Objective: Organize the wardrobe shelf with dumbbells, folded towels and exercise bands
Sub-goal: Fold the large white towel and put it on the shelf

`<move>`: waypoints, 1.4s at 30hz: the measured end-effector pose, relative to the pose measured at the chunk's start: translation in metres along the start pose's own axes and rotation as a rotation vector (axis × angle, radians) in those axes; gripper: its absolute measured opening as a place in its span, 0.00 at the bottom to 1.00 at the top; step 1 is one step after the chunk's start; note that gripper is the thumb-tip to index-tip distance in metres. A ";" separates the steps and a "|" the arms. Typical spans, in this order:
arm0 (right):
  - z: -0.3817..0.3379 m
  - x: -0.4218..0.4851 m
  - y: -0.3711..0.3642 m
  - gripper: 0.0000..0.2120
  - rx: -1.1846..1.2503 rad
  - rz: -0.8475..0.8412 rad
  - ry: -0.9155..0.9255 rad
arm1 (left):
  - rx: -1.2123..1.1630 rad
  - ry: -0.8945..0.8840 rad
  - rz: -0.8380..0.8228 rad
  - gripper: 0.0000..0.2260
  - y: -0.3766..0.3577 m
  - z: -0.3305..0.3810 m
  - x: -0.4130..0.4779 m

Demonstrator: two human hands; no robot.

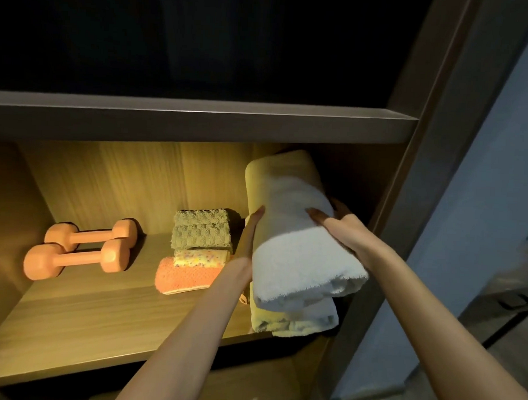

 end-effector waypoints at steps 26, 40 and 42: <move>0.033 0.026 -0.004 0.35 -0.183 0.034 -0.062 | 0.300 -0.161 0.194 0.37 0.008 -0.011 0.018; 0.061 -0.031 -0.056 0.18 -1.013 -0.056 0.380 | 0.930 -0.143 0.211 0.26 0.020 -0.040 -0.050; 0.079 -0.047 -0.055 0.26 -1.082 -0.145 0.419 | 1.027 -0.161 0.076 0.28 0.019 -0.046 -0.068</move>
Point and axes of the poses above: each hand's wrist, its own x-axis towards the middle knuckle, its own y-axis out of the back of the hand, z = x × y, the point moved 5 cm from there along x, towards the middle knuckle, and after that the axes turned 6 degrees about -z, right-handed, at the moved point
